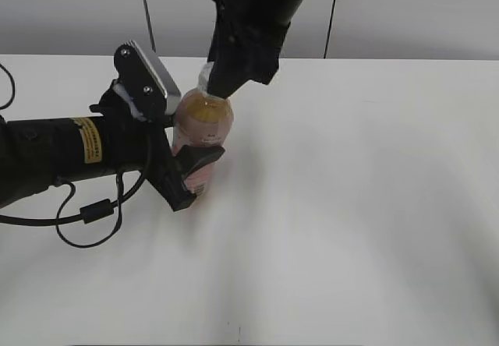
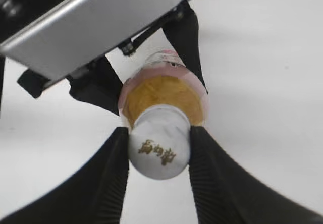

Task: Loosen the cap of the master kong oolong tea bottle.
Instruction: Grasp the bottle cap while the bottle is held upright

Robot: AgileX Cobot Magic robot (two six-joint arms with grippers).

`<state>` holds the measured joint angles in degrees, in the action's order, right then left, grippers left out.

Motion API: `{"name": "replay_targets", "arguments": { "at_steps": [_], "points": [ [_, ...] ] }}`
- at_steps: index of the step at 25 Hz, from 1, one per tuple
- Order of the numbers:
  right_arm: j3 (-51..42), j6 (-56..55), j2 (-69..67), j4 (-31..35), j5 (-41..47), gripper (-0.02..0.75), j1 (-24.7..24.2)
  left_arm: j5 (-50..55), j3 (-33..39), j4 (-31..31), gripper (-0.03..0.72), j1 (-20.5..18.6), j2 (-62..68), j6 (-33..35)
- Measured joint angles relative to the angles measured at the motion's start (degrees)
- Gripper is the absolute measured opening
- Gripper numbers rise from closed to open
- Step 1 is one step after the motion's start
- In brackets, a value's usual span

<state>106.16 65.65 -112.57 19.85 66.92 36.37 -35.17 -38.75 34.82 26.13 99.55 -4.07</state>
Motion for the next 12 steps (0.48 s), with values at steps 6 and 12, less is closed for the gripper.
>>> {"name": "replay_targets", "arguments": {
  "at_steps": [6,12],
  "points": [
    [0.0,17.5,0.0,-1.0,-0.9,0.279,0.0,0.4,0.0,-0.4,0.407,0.0,0.0,-0.2],
    [0.0,28.4,0.0,-0.8,-2.1,0.279,0.0,0.5,0.0,-1.1,0.407,0.0,0.0,-0.3]
  ]
}}
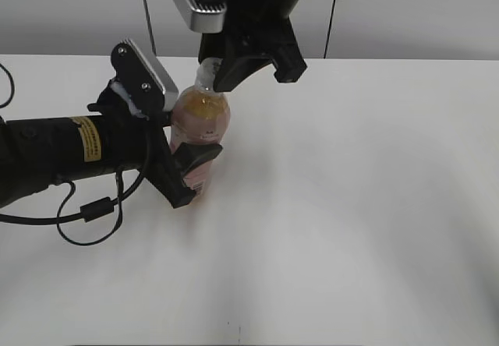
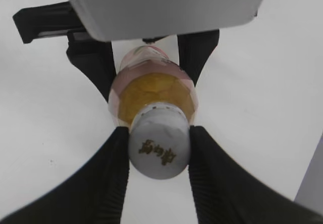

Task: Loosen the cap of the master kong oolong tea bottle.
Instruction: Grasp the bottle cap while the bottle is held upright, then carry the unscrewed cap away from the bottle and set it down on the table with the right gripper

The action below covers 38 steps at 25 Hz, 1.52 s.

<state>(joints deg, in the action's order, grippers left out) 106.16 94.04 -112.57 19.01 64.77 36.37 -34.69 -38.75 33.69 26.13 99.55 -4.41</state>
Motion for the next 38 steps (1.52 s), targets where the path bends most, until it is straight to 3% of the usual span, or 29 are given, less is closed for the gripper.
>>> {"name": "replay_targets", "arguments": {
  "at_steps": [17,21,24,30,38],
  "points": [
    [0.0,-3.2,4.0,0.6,-2.0,0.276,0.0,-1.1,-0.1,-1.1,0.405,0.0,-0.1,0.2],
    [0.0,-17.1,5.8,-3.4,-0.7,0.276,0.0,-1.7,-0.1,-3.5,0.405,0.0,-0.1,-2.1],
    [0.0,-35.3,7.3,-7.6,2.3,0.276,-0.7,-4.1,-0.1,-4.2,0.405,0.0,-0.1,-6.5],
    [-2.3,-62.6,7.7,-12.6,4.5,0.276,-6.1,-11.6,-0.1,-4.4,0.405,0.0,-0.1,-12.8],
    [-17.1,-71.9,7.8,-13.1,4.5,0.276,-14.3,-18.5,-0.1,-1.3,0.405,0.0,3.8,-14.2]
  ]
}}
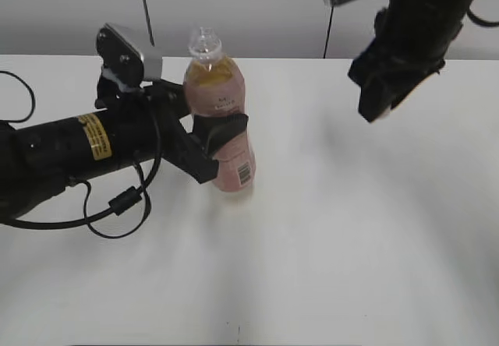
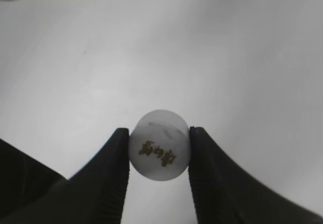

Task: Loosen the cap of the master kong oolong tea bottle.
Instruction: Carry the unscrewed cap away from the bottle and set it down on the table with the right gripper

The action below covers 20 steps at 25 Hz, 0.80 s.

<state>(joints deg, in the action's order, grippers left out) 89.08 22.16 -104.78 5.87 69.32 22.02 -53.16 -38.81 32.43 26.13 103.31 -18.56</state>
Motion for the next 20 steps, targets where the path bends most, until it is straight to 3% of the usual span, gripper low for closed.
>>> {"name": "replay_targets", "arguments": {
  "at_steps": [3,10,20],
  "points": [
    [-6.7,-1.5,0.0,0.1,-2.2,0.276,-0.1,-0.4,0.0,1.4,0.405,0.0,2.8,-1.1],
    [-21.3,-3.1,0.1,-0.4,-16.5,0.276,-0.1,-2.1,0.0,4.3,0.405,0.0,6.2,-1.4],
    [-23.7,-4.5,-8.4,-0.1,-22.3,0.281,-0.1,-2.1,0.0,8.2,0.405,0.0,6.2,-1.6]
  ]
}}
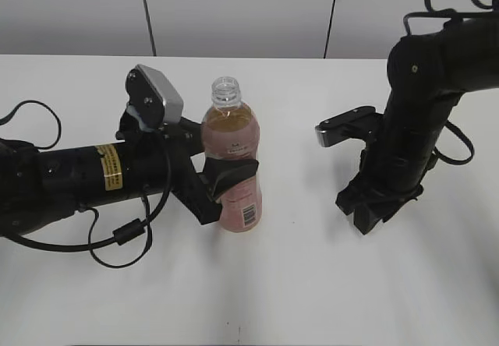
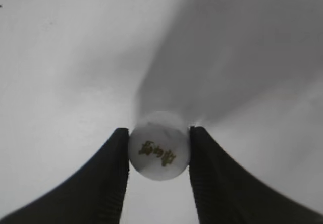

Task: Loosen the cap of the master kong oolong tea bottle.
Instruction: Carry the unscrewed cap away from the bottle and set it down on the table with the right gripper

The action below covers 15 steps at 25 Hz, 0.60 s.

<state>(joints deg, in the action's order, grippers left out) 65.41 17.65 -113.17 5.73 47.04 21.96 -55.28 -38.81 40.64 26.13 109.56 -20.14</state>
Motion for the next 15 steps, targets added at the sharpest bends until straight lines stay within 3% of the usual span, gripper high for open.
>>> {"name": "replay_targets", "arguments": {
  "at_steps": [3,9,15],
  "points": [
    [0.0,0.0,-1.3,0.5,-1.1,0.324,0.0,0.0,0.0,0.2,0.405,0.0,0.0,0.0],
    [0.0,-0.1,-1.4,1.5,-1.5,0.509,0.0,0.0,0.0,0.3,0.405,0.0,0.0,0.0],
    [0.0,-0.1,-1.4,1.8,-1.0,0.535,0.0,0.0,0.0,0.3,0.433,0.0,0.0,0.0]
  ]
}}
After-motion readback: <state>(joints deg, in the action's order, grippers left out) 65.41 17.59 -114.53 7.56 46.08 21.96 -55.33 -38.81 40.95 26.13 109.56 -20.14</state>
